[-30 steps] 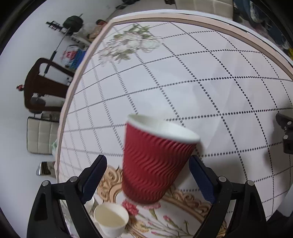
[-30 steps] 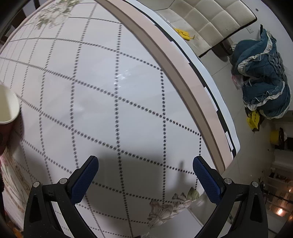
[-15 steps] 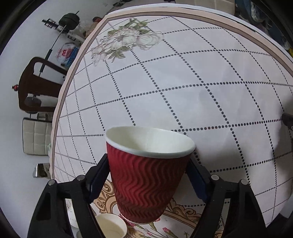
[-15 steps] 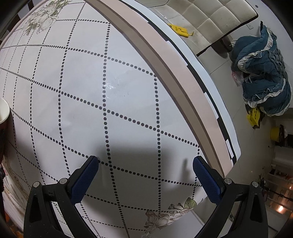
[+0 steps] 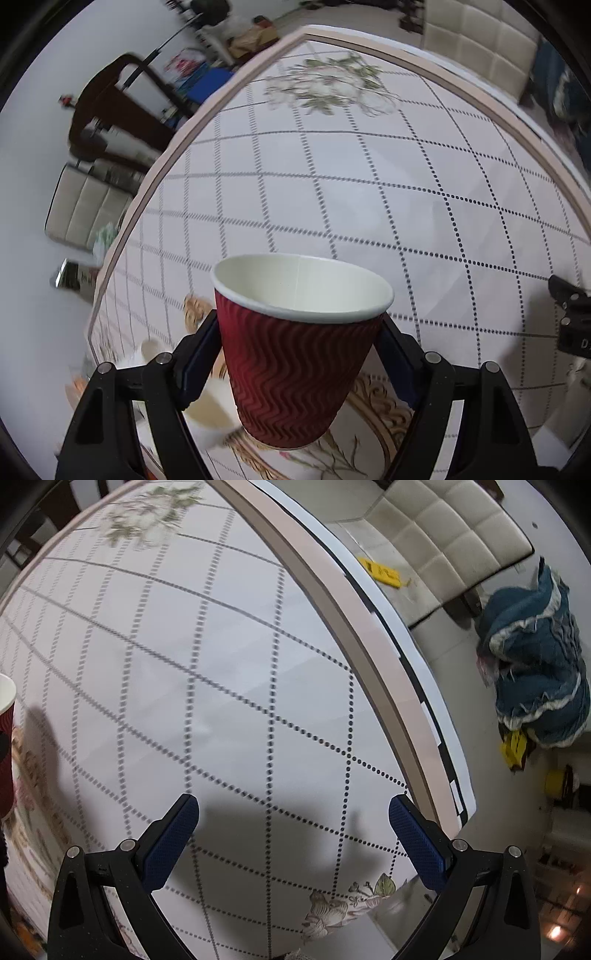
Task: Flip cup upright
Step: 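Lift the red cup with the left tool and rotate it upright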
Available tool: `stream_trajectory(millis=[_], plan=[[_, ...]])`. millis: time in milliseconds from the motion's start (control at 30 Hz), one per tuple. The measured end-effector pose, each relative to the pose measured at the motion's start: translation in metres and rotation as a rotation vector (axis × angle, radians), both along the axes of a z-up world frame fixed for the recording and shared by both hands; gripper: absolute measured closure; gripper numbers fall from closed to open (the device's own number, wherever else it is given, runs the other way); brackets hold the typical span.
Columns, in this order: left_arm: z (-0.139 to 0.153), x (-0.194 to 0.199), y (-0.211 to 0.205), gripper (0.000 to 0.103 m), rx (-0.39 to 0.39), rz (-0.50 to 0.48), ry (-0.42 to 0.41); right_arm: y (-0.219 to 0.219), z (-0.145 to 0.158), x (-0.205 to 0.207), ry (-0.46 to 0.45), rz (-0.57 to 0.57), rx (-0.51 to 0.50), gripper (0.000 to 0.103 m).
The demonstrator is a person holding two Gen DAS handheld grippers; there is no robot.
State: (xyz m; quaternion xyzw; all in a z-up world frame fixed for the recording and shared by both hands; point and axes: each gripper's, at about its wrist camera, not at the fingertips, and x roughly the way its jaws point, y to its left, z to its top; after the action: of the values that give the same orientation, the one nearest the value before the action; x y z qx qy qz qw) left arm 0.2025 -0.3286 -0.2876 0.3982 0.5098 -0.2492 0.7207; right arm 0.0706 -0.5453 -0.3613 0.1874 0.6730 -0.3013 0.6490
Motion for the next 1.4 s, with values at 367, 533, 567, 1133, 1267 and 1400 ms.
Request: stream_trajectory(millis=[367,533,567,1133,1267,1400], plan=[[0.028,-0.034,0.113,0.025,-0.11,0.347,0.172,0.087,0.046,-0.019,-0.009,0.127,-0.004,0.0],[-0.002,-0.046,0.183,0.025,-0.205,0.636,0.415,0.133,0.041,-0.031,0.02,0.194,0.04,0.0],[-0.01,-0.049,0.194,0.025,-0.219,0.686,0.447,0.138,0.039,-0.032,0.023,0.199,0.042,0.0],[-0.089,-0.059,0.24,0.006,-0.218,0.886,0.46,0.177,-0.006,-0.031,0.12,0.265,0.036,0.0],[-0.097,-0.06,0.24,0.004,-0.207,0.878,0.465,0.18,-0.006,-0.032,0.124,0.269,0.038,0.0],[-0.097,-0.065,0.241,0.003,-0.215,0.863,0.47,0.182,-0.005,-0.036,0.124,0.263,0.04,0.0]])
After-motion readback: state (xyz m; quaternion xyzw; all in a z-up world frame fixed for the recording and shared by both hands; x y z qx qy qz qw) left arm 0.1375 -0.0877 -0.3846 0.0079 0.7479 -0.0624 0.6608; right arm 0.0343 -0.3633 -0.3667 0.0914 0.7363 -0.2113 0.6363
